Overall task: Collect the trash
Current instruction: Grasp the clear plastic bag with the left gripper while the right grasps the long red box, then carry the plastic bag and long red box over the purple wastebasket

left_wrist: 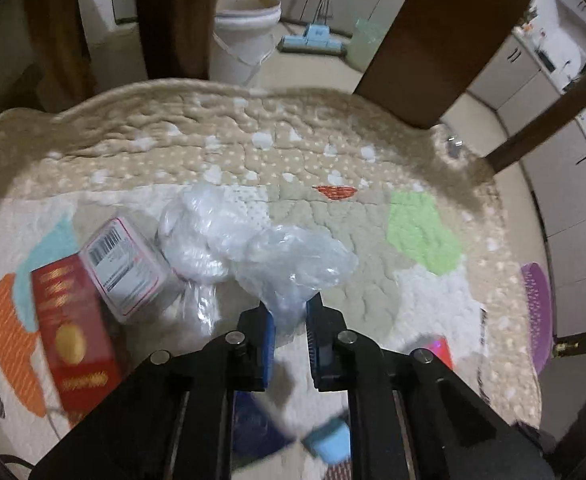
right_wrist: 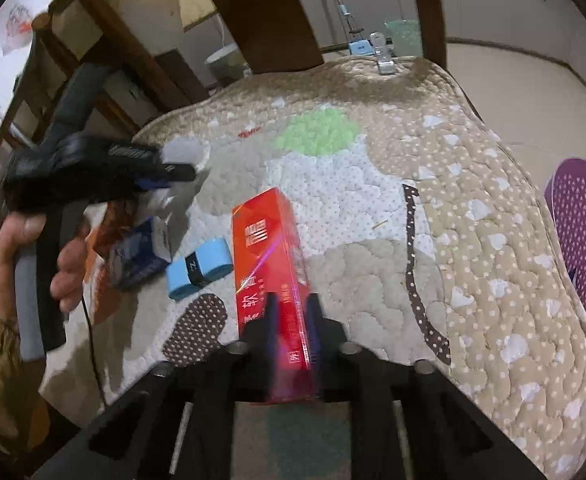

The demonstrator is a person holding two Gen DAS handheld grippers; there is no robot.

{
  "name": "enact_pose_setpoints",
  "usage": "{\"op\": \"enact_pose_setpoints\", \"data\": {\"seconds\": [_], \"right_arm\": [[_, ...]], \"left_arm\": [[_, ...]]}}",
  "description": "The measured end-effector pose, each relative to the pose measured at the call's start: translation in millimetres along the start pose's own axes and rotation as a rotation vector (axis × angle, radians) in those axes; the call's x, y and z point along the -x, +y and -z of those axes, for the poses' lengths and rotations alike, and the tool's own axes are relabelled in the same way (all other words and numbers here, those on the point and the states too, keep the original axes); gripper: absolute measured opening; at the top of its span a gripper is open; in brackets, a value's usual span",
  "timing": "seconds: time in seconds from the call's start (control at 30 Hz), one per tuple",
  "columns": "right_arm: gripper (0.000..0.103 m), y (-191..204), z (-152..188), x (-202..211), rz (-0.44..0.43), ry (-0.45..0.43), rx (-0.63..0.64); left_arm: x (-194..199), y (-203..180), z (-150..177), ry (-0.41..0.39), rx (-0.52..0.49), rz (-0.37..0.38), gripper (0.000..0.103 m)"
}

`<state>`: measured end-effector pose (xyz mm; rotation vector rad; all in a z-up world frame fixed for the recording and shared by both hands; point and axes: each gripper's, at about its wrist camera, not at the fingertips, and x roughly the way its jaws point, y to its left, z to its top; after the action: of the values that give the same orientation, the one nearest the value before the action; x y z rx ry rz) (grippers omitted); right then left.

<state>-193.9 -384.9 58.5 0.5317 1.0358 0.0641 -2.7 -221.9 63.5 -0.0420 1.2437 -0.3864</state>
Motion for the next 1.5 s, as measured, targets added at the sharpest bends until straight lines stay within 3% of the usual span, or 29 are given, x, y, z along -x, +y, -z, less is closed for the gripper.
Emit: {"op": "enact_pose_setpoints", "data": {"seconds": [0.2, 0.23, 0.27, 0.33, 0.5, 0.6, 0.67, 1.5], "right_arm": [[0.006, -1, 5, 9, -0.009, -0.01, 0.006], [0.02, 0, 6, 9, -0.002, -0.013, 0.009], [0.052, 2, 7, 10, 0.002, -0.014, 0.014], [0.075, 8, 8, 15, 0.015, -0.055, 0.042], [0.075, 23, 3, -1, 0.095, -0.054, 0.142], [0.062, 30, 5, -15, 0.138, -0.039, 0.185], [0.046, 31, 6, -22, 0.13, -0.029, 0.191], [0.045, -29, 26, 66, -0.154, -0.19, -0.208]], "left_arm": [[40, 4, 27, -0.053, -0.018, 0.051, 0.013], [42, 3, 28, -0.056, -0.025, 0.058, 0.013], [48, 1, 33, -0.062, -0.036, 0.064, 0.013], [62, -5, 44, -0.079, -0.068, 0.068, 0.013], [87, -26, 78, -0.121, -0.173, 0.052, 0.013], [97, -42, 96, -0.15, -0.223, 0.03, 0.013], [102, -47, 104, -0.158, -0.24, 0.033, 0.013], [134, -84, 141, -0.224, -0.344, -0.002, 0.013]]}}
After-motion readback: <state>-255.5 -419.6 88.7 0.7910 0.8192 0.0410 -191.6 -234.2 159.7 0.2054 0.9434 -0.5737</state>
